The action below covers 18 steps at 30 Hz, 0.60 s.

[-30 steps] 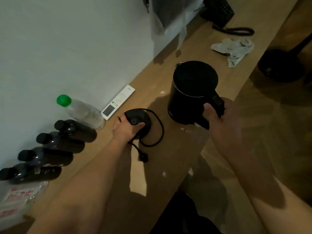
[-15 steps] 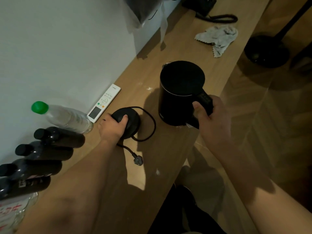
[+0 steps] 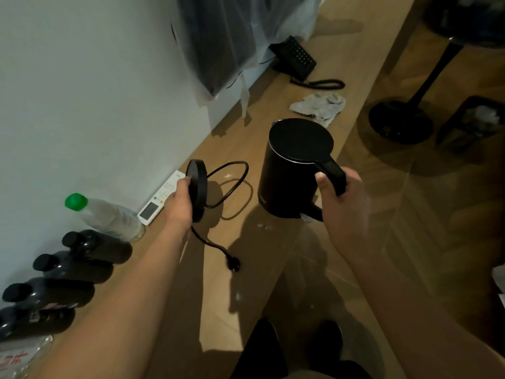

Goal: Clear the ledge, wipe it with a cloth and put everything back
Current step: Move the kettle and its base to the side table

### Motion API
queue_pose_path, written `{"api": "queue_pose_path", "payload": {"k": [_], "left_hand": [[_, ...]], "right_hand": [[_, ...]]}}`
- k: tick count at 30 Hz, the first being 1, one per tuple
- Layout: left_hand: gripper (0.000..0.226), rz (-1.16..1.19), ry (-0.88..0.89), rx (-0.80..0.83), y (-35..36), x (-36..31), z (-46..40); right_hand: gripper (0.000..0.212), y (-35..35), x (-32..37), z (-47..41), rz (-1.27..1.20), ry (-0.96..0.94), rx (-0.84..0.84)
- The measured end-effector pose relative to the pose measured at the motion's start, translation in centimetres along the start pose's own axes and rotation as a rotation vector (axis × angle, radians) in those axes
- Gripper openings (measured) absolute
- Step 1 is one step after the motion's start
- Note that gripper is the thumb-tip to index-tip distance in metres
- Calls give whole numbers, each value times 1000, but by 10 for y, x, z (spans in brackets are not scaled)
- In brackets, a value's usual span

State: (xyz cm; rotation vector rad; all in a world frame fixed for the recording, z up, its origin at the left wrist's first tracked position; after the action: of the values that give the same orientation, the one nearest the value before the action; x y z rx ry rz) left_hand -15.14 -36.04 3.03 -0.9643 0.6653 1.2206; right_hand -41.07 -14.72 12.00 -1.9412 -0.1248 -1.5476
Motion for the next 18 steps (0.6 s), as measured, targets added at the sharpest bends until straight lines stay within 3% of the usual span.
{"api": "queue_pose_path", "payload": {"k": [3, 6, 13, 18], "left_hand": [[51, 11, 35, 89, 46, -19, 29], [60, -4, 59, 171, 97, -35, 59], [57, -73, 156, 339, 246, -63, 146], [91, -104, 142, 448, 352, -74, 206]], "right_hand": [[32, -36, -8, -11, -26, 18, -61], [32, -78, -22, -25, -73, 68, -130], [23, -208, -71, -66, -125, 133, -305], [16, -300, -103, -97, -102, 161, -432]]}}
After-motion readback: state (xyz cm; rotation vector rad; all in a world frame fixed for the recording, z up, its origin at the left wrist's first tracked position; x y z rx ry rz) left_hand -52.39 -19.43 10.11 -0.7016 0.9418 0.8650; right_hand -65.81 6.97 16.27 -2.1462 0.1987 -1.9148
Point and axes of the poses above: each hand's wrist, its own z-axis away from the middle knuckle, its own y-axis out of the palm, x = y × z, the point moved 5 cm from there along -z, towards the middle knuckle, and after that the axes turned 3 degrees about -x, right-handed, at the moved point
